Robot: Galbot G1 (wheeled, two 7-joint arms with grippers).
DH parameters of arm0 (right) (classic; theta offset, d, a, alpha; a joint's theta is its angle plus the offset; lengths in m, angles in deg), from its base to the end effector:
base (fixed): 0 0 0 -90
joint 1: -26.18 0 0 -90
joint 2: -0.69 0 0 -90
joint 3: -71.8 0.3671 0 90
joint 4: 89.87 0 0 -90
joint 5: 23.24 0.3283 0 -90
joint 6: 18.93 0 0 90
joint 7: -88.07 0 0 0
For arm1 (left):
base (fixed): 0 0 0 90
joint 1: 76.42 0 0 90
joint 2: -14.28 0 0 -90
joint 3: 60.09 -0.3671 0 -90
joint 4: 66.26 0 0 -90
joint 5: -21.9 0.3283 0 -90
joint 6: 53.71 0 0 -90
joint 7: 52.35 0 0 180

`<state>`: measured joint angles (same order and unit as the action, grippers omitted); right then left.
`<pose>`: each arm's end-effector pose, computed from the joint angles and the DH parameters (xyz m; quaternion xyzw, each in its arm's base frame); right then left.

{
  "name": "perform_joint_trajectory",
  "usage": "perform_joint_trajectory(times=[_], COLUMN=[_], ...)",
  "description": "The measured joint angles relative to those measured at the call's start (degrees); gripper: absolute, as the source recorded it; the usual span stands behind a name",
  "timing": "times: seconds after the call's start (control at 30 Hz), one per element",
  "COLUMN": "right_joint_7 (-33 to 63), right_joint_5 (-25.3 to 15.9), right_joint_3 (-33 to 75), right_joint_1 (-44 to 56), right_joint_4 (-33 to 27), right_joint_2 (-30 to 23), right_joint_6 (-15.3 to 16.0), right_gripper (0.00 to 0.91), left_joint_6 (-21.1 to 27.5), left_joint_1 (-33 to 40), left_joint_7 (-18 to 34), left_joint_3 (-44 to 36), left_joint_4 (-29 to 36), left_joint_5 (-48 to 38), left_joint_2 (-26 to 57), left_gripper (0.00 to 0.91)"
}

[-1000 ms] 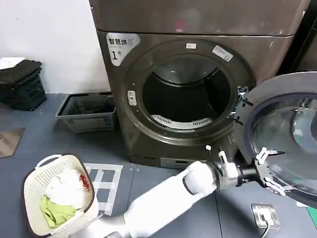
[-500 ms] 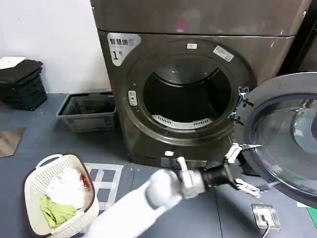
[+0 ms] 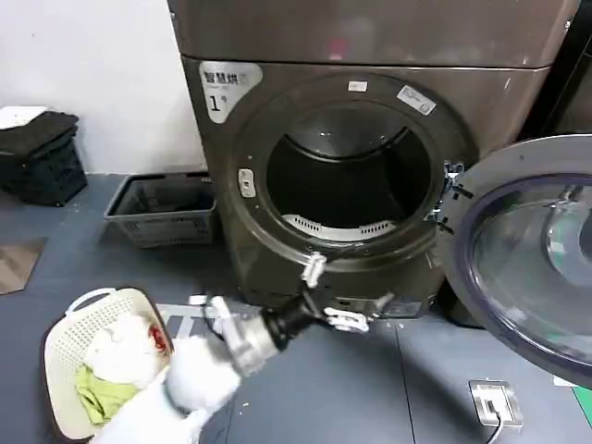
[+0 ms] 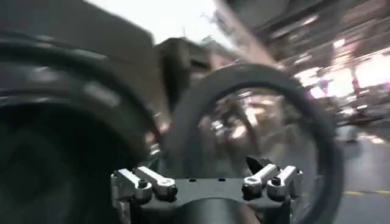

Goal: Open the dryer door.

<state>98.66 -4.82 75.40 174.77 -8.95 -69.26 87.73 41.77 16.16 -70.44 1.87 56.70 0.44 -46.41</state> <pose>-0.2518 -0.4476 -0.1299 -0.7322 -0.5909 0.2309 0.2477 0.2531 -0.0206 -0.2166 0.4705 0.8732 0.0377 0.1210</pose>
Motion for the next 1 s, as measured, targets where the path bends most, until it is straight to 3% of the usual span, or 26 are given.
perform_joint_trajectory(times=[0.3,0.43,0.67,1.0], right_joint_7=[-0.23,-0.32,-0.55,-0.11], right_joint_5=[1.35,1.35,1.35,2.74], right_joint_3=[-0.37,-0.94,-2.33,-2.89], right_joint_1=[-0.72,-1.32,-2.22,-2.37], right_joint_4=[1.93,2.53,3.38,3.98], right_joint_2=[0.67,0.54,0.56,1.13], right_joint_6=[1.7,0.64,0.34,0.94], right_gripper=[0.907,0.907,0.907,0.907], left_joint_6=[5.49,9.64,20.29,29.72], left_joint_1=[-10.23,-13.98,-20.58,-25.55], left_joint_7=[5.69,9.58,20.74,40.89], left_joint_3=[10.65,14.61,24.18,34.0], left_joint_4=[4.87,6.37,9.31,11.63], left_joint_5=[-5.17,-9.75,-23.86,-48.4], left_joint_2=[8.95,14.3,20.67,28.91], left_gripper=[0.907,0.907,0.907,0.907])
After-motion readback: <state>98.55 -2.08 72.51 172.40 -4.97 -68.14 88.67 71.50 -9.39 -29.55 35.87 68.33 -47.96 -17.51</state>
